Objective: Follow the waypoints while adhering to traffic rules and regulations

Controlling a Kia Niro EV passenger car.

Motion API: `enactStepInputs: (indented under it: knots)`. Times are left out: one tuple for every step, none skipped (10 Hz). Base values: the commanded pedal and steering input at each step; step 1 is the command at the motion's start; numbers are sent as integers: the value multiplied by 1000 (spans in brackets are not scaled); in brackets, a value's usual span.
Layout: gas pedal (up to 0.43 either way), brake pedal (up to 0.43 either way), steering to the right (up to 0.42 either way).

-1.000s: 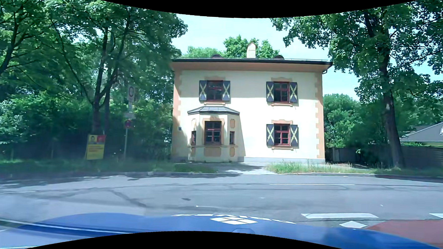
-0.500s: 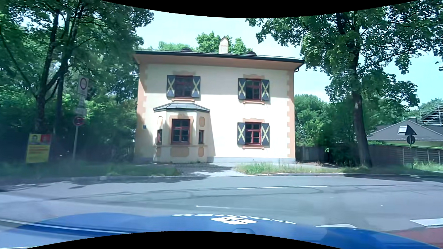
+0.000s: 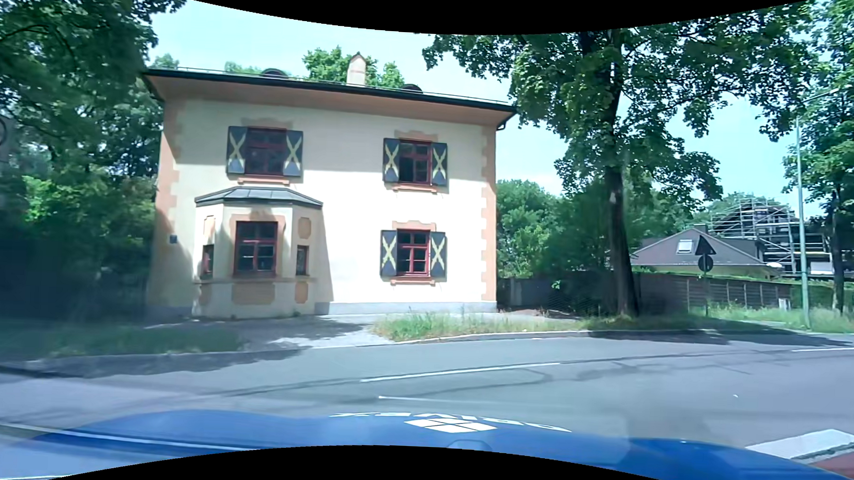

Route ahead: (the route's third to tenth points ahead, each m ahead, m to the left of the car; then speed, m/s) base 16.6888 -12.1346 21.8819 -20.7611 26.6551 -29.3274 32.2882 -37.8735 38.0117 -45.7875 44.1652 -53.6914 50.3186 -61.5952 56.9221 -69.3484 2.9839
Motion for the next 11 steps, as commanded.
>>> enactStepInputs:
  knots:
    - [299, 0, 510]
    - [299, 0, 511]
    - [299, 0, 511]
    - [299, 0, 504]
    - [311, 0, 496]
    - [331, 0, 488]
    - [331, 0, 486]
    - [331, 0, 486]
    - [331, 0, 482]
    - [331, 0, 474]
    - [331, 0, 466]
